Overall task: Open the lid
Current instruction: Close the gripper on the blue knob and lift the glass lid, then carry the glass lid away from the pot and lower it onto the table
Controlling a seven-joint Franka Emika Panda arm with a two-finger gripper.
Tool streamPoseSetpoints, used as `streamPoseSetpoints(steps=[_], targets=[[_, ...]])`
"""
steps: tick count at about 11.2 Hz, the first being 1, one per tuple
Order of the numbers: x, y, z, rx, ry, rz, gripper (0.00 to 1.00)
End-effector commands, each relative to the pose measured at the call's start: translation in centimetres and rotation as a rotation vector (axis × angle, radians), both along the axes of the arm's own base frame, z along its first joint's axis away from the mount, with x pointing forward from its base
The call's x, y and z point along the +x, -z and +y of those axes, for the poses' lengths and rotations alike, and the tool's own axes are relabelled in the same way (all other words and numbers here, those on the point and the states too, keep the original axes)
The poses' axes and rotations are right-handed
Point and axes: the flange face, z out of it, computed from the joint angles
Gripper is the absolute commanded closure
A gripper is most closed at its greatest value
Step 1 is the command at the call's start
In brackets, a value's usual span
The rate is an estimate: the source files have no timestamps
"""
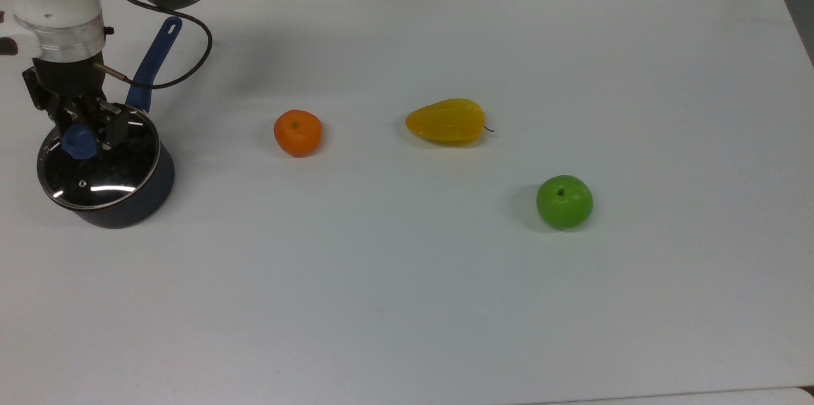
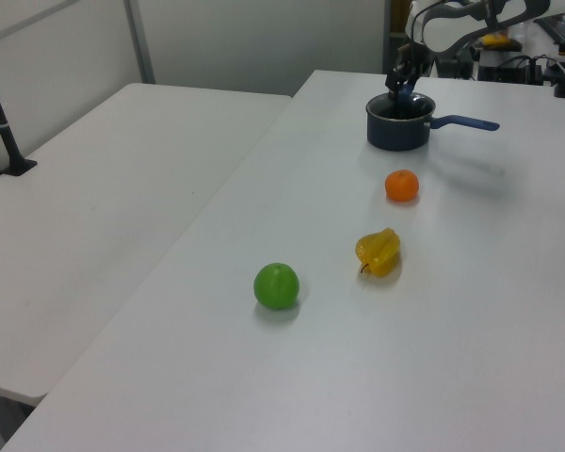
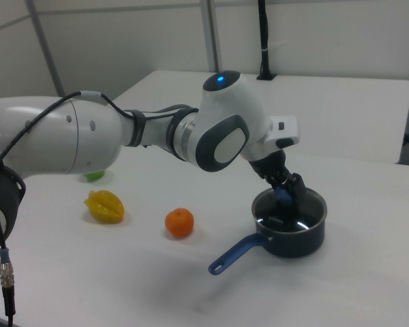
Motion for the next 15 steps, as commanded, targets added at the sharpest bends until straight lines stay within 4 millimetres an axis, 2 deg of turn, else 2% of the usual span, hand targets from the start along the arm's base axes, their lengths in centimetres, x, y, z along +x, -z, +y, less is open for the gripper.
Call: streamPoseSetpoints(steps=[1,4,6,7,8,10,13,15], targets=[[-0.7,-2.3,0.5,0.012,0.018,-0.005,0.47],[-1.7,-5.5,0.7,0.02,0.024,0.007,0.48],[-1.4,-6.9,2.6,0.02,-0.002,-0.009,0.48],[-1.1,-8.4,5.4,0.024,-0.014,-0.032,0.48],[-1.2,-8.9,7.6,0.035,-0.009,-0.035,0.48],[-1.4,-9.3,14.3,0.062,-0.057,-0.029,0.48],[-1.5,-5.8,24.6,0.081,-0.134,0.032,0.48],[-2.1,-2.8,30.2,0.058,-0.176,0.071,0.48]])
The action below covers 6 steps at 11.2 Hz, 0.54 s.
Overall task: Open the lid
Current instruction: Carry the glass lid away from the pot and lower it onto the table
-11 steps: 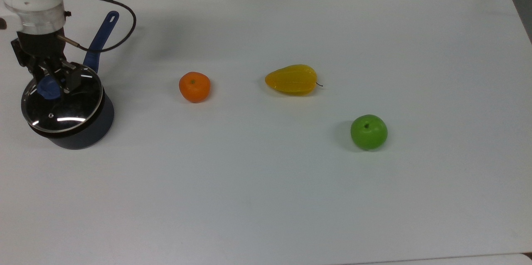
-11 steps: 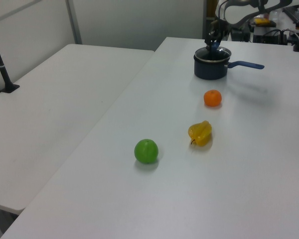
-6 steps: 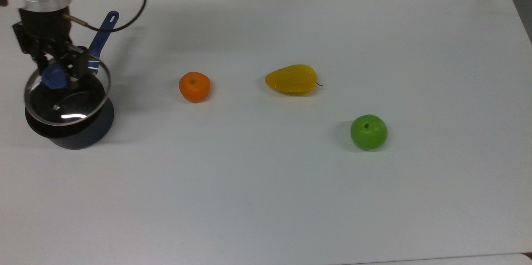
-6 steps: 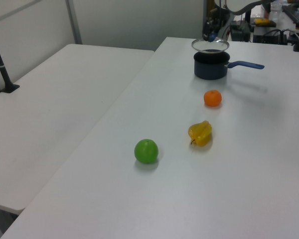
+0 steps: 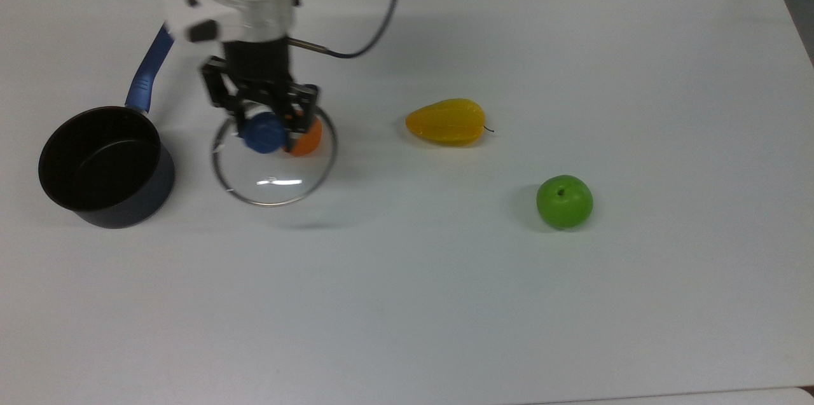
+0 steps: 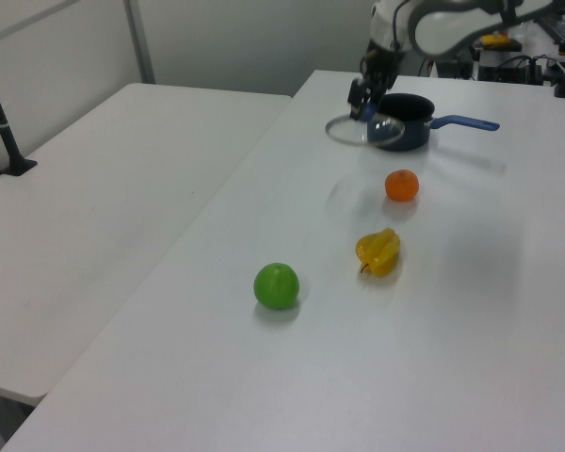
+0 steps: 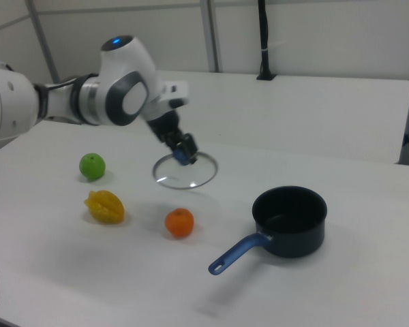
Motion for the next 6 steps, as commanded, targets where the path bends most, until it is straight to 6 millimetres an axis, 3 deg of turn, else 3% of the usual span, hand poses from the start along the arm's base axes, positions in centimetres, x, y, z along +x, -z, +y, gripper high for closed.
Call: streamPoseSetpoints(steps=[1,3,6], targets=[[-1.6,3.6,6.9,-0.033,-0.044,0.042,0.48],[-1.2,6.3,10.6,-0.032,-0.071,0.023,0.48],[-0.2,9.5,13.0,-0.044,-0.101,-0.04,0.48]])
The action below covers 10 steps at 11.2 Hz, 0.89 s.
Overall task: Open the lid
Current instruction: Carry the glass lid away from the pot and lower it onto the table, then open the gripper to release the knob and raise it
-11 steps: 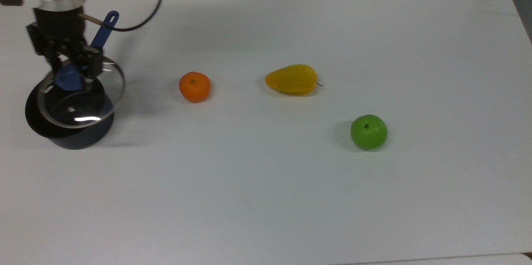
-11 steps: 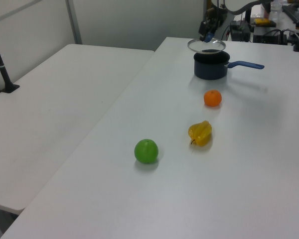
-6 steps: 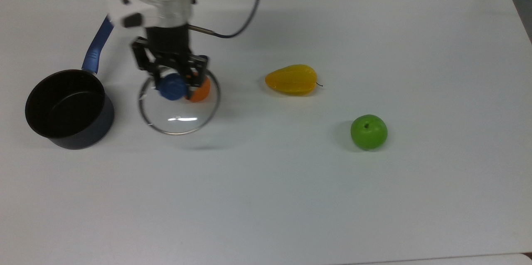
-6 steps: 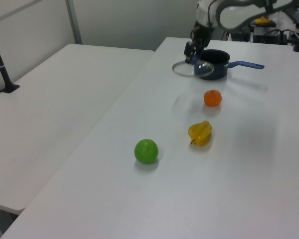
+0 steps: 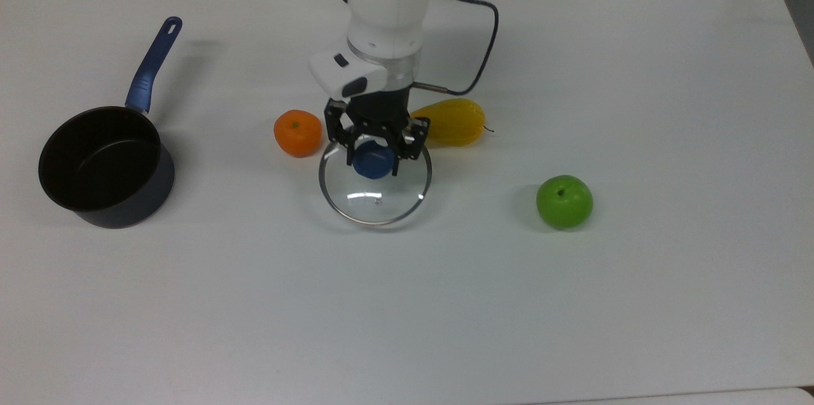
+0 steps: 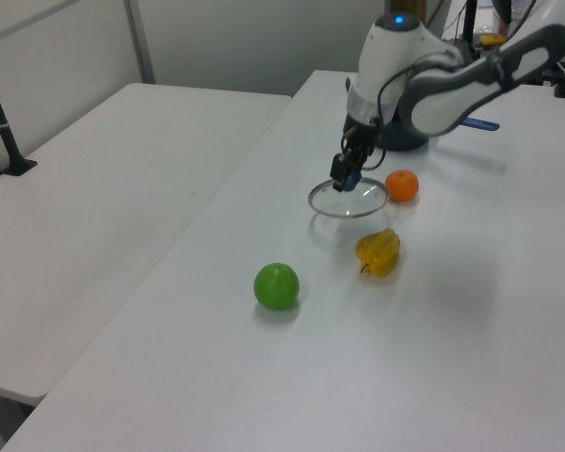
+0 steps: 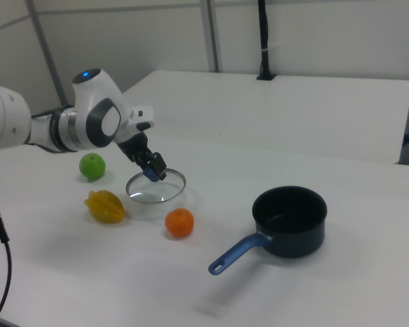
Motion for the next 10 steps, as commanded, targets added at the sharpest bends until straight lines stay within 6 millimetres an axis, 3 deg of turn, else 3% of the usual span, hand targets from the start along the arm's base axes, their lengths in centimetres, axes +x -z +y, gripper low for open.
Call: streamPoseSetpoints(steps=[1,9,10], targets=[[0.7,1.6,1.1,-0.012,-0.005,-0.081,0.47],[1.3,4.2,1.5,-0.028,-0.027,-0.106,0.45],[1.3,4.3,1.6,-0.028,-0.029,-0.104,0.34]])
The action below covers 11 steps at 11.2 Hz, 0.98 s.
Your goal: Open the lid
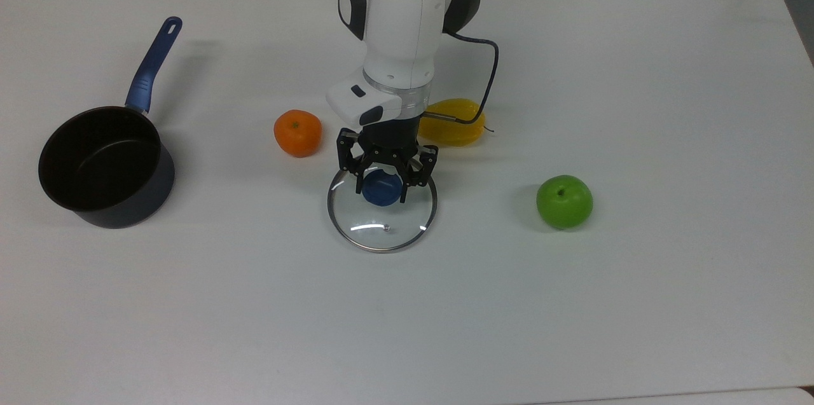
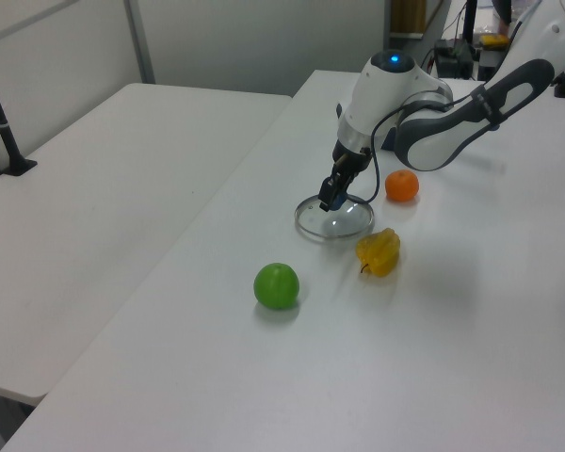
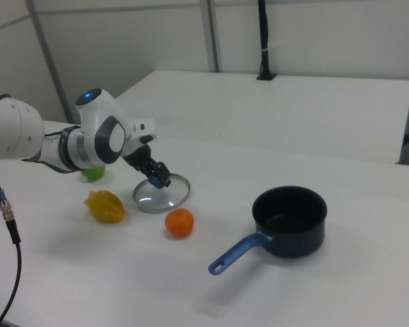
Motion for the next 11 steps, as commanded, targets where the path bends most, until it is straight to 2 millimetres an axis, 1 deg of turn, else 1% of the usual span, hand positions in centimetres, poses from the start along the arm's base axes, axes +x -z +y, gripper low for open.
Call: streamPoseSetpoints(steps=[1,2,3,4,6,8,10,11], targets=[[0.2,-0.2,0.4,-0.008,-0.004,-0.035,0.27],[0.1,-0.1,0.3,-0.013,-0.005,-0.032,0.21],[0.1,-0.4,0.4,-0.01,-0.001,-0.033,0.0],[0.1,-1.0,0.3,-0.01,0.0,-0.037,0.0],[-0.3,-4.4,-0.4,-0.017,0.015,-0.037,0.0],[-1.7,-8.9,-1.6,-0.031,0.053,0.006,0.0],[-3.9,-13.9,-2.6,-0.037,0.05,0.065,0.0],[-5.1,-16.1,-3.1,-0.004,0.035,0.104,0.0]])
